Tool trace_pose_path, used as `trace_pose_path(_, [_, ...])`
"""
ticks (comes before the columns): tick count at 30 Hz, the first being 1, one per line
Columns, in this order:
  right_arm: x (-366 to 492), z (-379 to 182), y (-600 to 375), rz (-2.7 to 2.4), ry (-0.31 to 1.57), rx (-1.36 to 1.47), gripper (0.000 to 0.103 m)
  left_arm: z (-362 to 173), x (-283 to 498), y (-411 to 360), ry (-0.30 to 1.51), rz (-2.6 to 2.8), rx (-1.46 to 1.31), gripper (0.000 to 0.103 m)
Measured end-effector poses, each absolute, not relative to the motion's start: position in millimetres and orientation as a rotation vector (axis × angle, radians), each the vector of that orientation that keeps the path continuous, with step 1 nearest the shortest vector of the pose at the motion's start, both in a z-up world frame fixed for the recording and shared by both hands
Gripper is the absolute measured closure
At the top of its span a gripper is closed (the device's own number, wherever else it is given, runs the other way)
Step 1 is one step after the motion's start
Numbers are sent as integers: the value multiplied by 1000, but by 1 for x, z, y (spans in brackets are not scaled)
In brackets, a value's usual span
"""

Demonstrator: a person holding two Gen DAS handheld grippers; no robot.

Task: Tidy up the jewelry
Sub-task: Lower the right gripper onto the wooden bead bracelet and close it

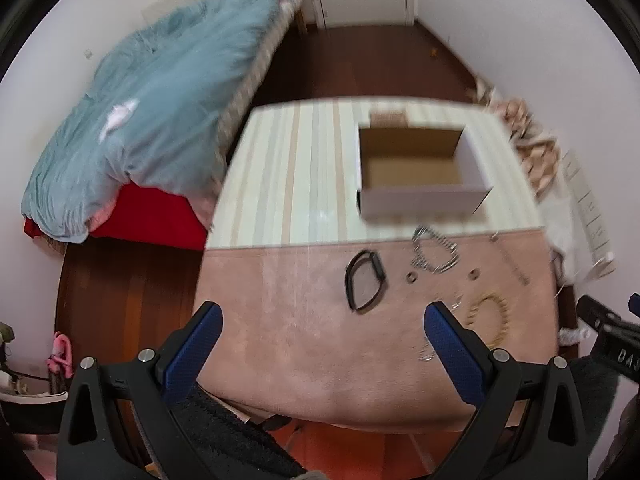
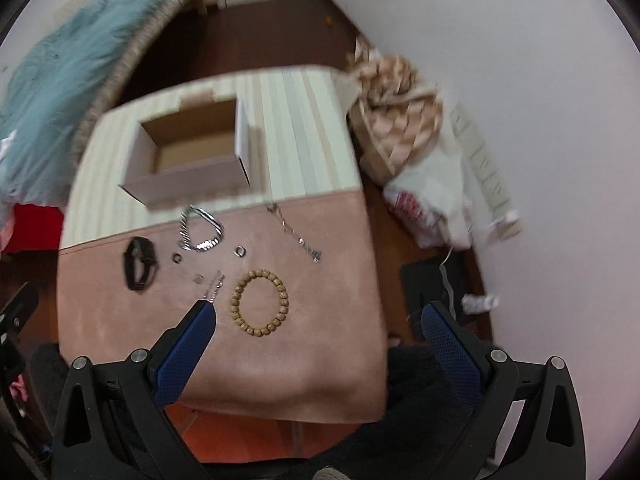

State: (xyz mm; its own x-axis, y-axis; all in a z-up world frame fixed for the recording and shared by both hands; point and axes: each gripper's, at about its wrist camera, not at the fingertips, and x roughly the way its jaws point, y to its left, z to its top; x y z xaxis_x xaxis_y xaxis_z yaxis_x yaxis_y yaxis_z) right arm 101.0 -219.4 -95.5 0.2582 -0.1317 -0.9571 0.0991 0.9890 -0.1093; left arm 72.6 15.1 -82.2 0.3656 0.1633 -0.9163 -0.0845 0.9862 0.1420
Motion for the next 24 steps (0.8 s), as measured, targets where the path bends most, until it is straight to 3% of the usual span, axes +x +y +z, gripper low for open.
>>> trace_pose_path(4, [120, -153, -219, -174, 1391, -33, 12, -119, 90, 21, 1257, 151, 55, 1])
trace_pose_path(8, [130, -196, -213, -172, 1470, -30, 33, -152, 102, 27, 1313, 146, -10, 1])
trace_pose_path(22, [148, -248, -198, -87, 1537, -2, 55, -200, 125, 45, 1410, 170, -49, 1])
trace_pose_path(23, [149, -247, -198, -81, 1534, -5, 60, -201, 126, 45, 1414, 166, -49, 1])
trace_pose_path(24, [150, -246, -196, -72, 1524, -14, 70, -203, 126, 46, 1416, 161, -50, 1])
